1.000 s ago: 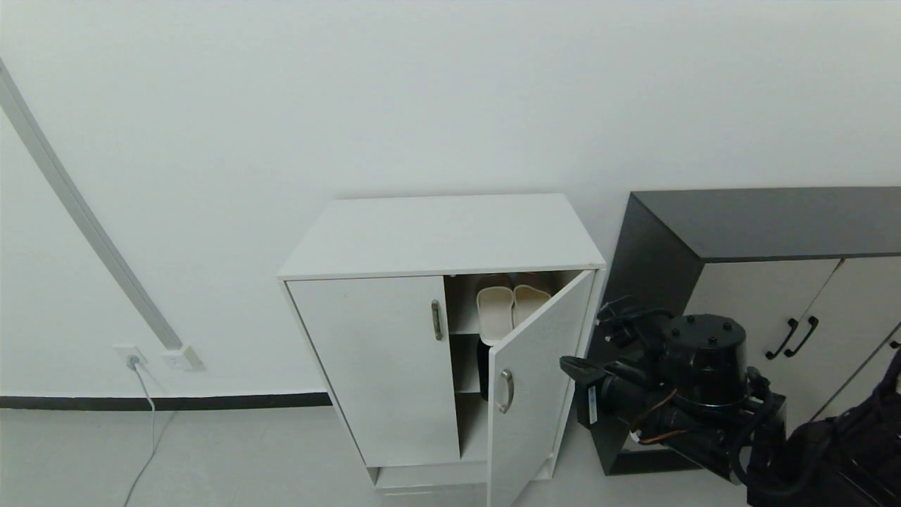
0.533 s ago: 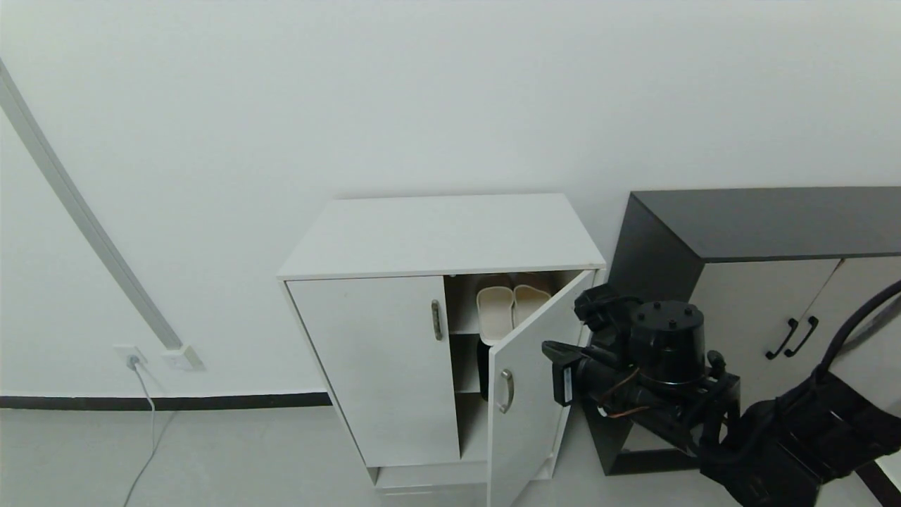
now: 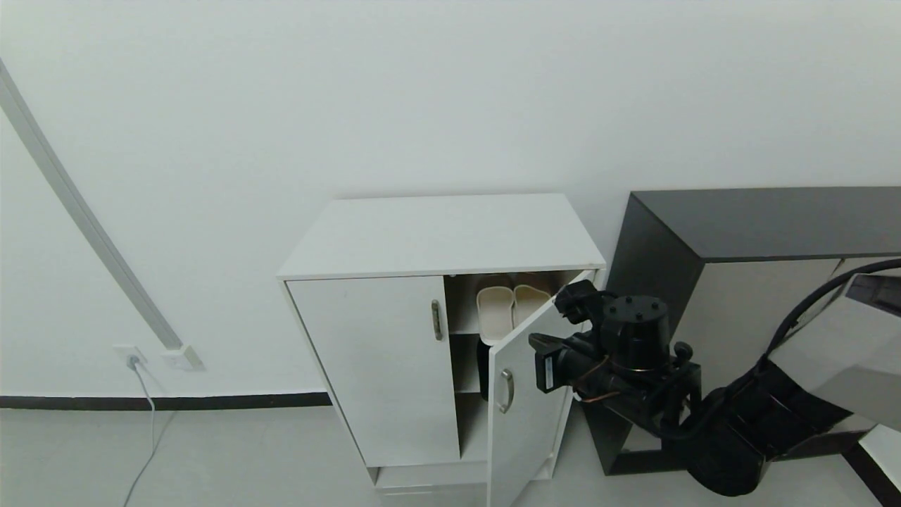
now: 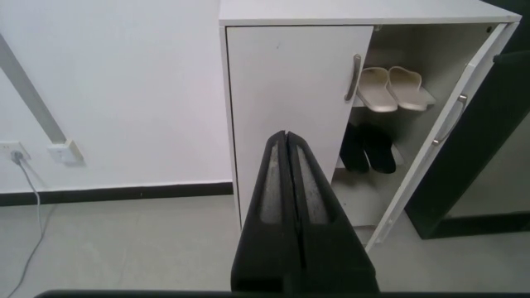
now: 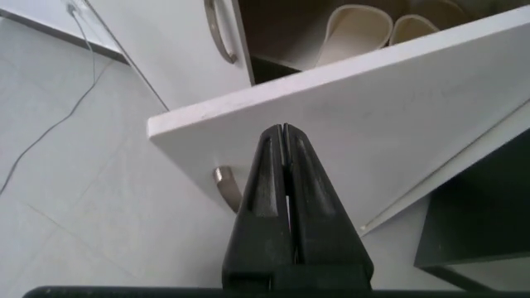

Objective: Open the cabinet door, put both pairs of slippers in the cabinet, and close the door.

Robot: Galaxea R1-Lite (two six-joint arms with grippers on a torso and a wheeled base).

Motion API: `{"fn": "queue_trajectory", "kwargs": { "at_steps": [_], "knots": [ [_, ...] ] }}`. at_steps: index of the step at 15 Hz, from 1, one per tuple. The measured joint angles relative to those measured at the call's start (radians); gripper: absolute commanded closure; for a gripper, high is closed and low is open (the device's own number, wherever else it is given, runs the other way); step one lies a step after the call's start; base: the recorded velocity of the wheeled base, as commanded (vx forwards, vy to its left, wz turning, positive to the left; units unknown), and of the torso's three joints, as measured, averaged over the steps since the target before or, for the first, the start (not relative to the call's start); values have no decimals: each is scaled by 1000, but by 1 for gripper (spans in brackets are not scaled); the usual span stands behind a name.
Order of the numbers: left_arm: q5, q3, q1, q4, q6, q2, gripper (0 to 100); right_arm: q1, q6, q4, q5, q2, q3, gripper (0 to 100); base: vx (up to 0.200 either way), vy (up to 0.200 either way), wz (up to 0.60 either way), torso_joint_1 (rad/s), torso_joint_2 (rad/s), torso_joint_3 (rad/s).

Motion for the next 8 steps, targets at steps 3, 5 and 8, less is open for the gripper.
{"fn": "queue_trajectory", "kwargs": {
  "at_steps": [3, 5, 8],
  "knots": [
    [0, 0, 0, 0, 0, 0, 100, -9, -4, 4, 0, 35, -49, 100, 0, 0, 0, 0, 0, 0],
    [0, 0, 0, 0, 0, 0, 100, -13, -4, 5, -1, 62, -86, 100, 0, 0, 0, 0, 0, 0],
    [0, 0, 0, 0, 1, 0, 100, -19, -5, 31, -1, 92, -142, 100, 0, 0, 0, 0, 0, 0]
  ]
}}
